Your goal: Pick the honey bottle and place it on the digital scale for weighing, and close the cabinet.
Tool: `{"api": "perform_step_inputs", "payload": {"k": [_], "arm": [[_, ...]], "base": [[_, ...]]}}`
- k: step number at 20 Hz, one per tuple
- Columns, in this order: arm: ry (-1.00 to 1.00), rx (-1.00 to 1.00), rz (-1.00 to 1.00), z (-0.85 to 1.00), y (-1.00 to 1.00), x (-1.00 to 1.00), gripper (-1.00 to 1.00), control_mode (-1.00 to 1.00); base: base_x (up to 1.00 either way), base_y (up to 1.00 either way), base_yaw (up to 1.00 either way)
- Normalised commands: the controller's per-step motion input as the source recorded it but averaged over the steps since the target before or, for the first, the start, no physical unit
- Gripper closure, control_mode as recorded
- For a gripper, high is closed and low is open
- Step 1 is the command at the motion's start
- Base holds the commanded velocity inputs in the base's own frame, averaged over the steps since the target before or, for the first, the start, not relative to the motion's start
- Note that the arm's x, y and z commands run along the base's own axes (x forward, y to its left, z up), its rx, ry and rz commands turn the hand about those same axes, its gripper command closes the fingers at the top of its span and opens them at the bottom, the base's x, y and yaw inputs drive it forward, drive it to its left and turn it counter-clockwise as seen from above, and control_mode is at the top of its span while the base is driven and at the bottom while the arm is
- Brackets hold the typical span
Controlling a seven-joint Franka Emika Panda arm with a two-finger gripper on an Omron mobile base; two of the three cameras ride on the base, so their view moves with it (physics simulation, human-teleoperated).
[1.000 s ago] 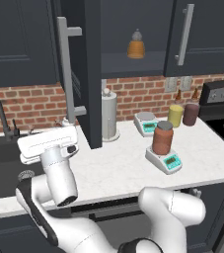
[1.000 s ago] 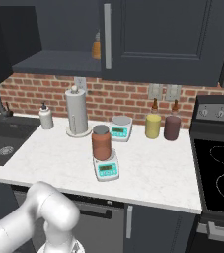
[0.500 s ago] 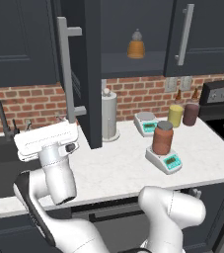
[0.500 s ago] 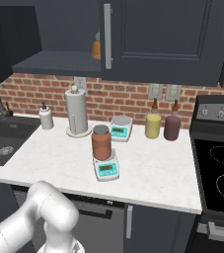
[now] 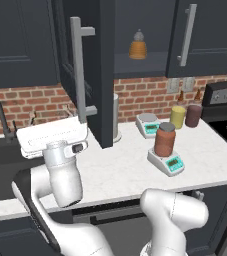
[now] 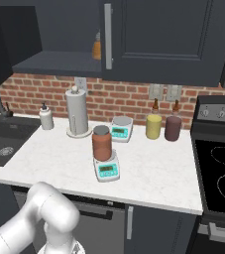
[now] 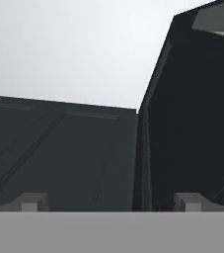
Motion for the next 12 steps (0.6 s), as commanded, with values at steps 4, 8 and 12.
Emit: {"api": "perform_step_inputs", "payload": {"k": [4, 8, 12], "arm": [[-0.23, 0.12, -0.16, 0.33, -0.55, -0.31, -1.0, -1.0], [-0.1, 0.21, -0.09, 0.18, -0.92, -0.05, -1.0, -1.0], [0.0, 0.2, -0.05, 0.0, -1.0, 0.23, -1.0, -1.0]], "base": [[0.0, 0.0, 0.0], [0.0, 0.0, 0.0], [0.0, 0.0, 0.0]]}}
